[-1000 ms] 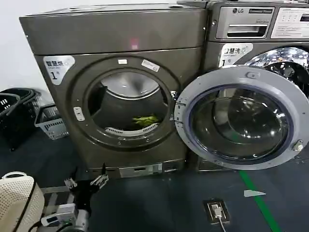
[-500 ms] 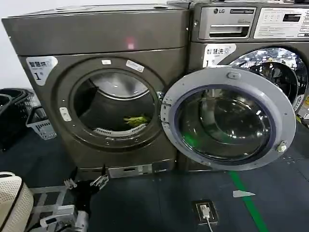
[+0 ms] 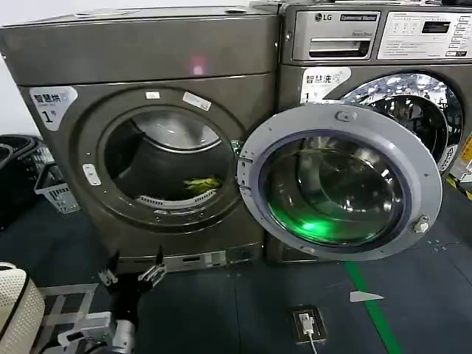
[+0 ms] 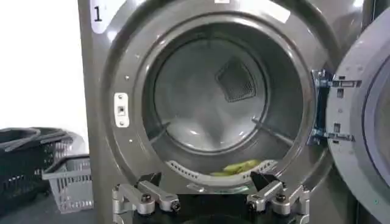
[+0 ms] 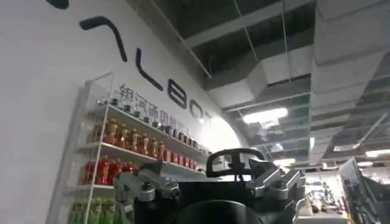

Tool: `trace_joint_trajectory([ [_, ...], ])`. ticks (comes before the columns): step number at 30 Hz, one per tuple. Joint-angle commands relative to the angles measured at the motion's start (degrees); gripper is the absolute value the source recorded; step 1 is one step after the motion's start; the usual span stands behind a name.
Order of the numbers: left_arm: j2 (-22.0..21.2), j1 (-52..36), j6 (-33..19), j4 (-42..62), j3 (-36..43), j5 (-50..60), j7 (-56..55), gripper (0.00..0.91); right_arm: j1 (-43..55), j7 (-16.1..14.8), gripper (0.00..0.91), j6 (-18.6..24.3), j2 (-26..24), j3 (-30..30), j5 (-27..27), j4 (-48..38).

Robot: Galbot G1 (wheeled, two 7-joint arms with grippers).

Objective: Grasp the clothes from the dryer.

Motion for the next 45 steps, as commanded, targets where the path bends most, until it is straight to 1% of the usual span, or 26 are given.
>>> trace_joint_trajectory([
  [1,-0.06,-0.05,-0.24,-0.26,-0.05,-0.02,0.33,0.907,-0.01,-0.61,0.907,1.97,0.07,-0.1,0.72,0.02],
  [3,-0.12,-0.06,-0.51,-0.22,-0.1,0.39,0.48,0.907,-0.11,-0.94,0.907,3.18,0.13,-0.14,0.89,-0.16],
  [6,-0.22,-0.11,-0.59,-0.35,-0.06,0.63,0.64,0.907,-0.21,-1.05,0.907,3.44,0.12,-0.04,0.96,-0.15],
  [27,0.22,-0.04,-0.7,-0.19,0.09,0.76,0.67,0.907,-0.56,-1.37,0.907,3.73,0.69,0.36,0.98,0.45],
  [31,0.29,0.09,-0.67,-0.43,0.22,0.78,0.67,0.907,-0.65,-1.51,0.907,4.52,0.77,0.38,0.96,0.45],
  [45,0.12,0.18,-0.71,0.09,0.3,0.83,0.56,0.907,-0.05,-1.66,0.907,4.76,1.09,-0.95,0.4,0.82],
])
